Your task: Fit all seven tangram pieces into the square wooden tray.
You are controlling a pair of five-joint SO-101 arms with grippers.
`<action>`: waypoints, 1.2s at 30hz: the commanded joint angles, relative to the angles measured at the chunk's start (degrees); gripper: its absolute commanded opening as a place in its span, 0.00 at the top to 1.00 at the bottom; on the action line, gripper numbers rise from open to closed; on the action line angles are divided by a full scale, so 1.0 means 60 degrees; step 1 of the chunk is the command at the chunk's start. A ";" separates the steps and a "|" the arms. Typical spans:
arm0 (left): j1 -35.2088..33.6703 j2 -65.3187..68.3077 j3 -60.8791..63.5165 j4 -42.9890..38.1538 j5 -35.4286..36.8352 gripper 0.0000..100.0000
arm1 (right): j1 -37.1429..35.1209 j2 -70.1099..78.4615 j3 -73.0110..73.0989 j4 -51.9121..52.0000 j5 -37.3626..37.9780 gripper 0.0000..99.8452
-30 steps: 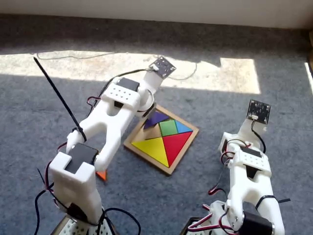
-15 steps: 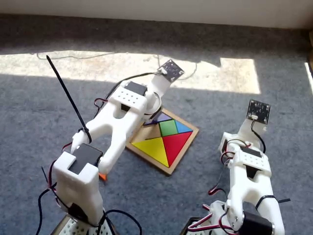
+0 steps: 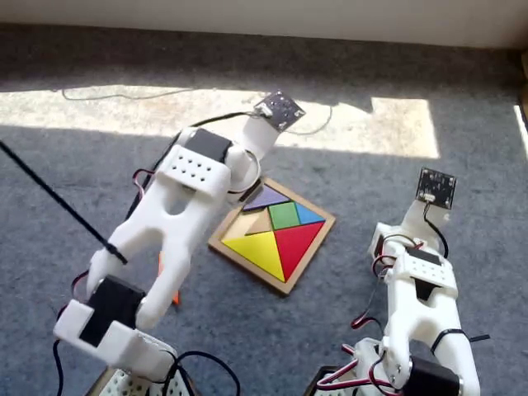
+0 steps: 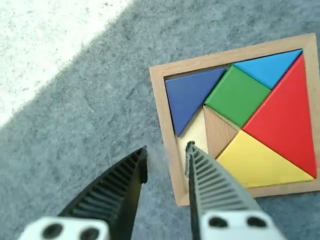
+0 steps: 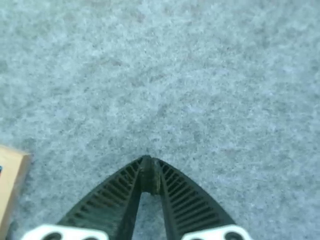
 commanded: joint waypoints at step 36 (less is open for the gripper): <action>-0.4330 -0.0725 0.5971 -0.0586 0.0015 0.84 | -0.0095 0.0022 -0.0505 -0.0271 0.0103 0.99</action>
